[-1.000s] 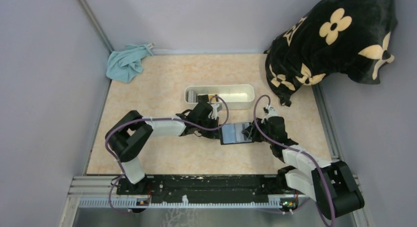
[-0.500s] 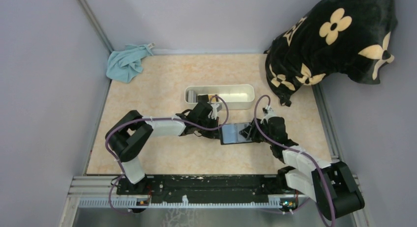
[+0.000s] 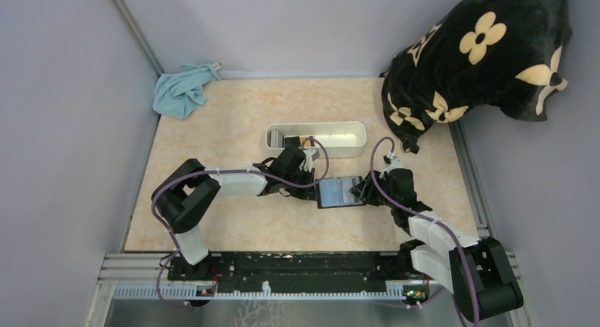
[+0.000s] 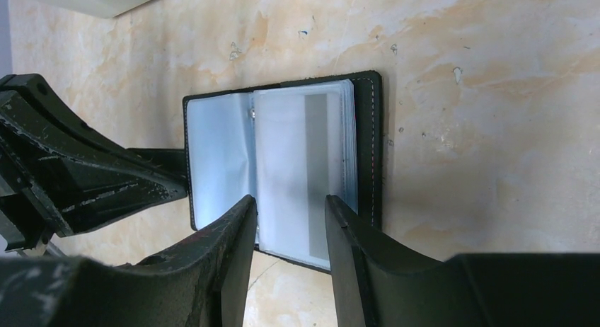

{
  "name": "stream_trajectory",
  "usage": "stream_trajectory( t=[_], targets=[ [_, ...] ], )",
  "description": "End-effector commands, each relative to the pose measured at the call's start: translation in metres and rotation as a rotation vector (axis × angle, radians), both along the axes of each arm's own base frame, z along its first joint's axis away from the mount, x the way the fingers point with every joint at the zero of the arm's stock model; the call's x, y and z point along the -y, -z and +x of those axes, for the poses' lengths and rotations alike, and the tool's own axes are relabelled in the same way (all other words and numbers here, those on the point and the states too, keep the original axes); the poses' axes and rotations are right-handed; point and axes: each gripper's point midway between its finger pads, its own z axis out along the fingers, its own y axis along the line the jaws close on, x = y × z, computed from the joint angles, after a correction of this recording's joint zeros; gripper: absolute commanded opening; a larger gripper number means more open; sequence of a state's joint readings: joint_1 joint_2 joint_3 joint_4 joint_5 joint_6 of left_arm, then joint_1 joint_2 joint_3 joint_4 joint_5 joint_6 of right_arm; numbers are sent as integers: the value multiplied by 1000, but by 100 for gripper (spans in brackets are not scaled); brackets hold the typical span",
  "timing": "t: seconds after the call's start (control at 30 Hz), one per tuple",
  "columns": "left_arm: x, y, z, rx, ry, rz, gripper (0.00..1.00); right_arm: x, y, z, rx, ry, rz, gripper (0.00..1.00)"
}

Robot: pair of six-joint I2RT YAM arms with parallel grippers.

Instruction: Take the credit cards out of the card holder

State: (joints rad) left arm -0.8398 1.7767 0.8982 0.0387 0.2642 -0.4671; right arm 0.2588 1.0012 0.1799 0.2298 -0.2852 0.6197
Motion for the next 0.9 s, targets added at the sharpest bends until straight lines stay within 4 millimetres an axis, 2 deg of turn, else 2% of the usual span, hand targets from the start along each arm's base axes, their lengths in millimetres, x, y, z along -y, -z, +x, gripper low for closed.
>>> stream_trajectory(
  t=[0.0,0.53,0.87],
  targets=[
    [-21,29,-12,-52,6,101,0,5,-14,14,52,15,-31,42],
    [-21,30,-12,-55,7,104,0,10,-7,15,33,31,-44,42],
    [-20,30,-13,-59,8,99,0,1,1,5,10,-59,-44,43]
  ],
)
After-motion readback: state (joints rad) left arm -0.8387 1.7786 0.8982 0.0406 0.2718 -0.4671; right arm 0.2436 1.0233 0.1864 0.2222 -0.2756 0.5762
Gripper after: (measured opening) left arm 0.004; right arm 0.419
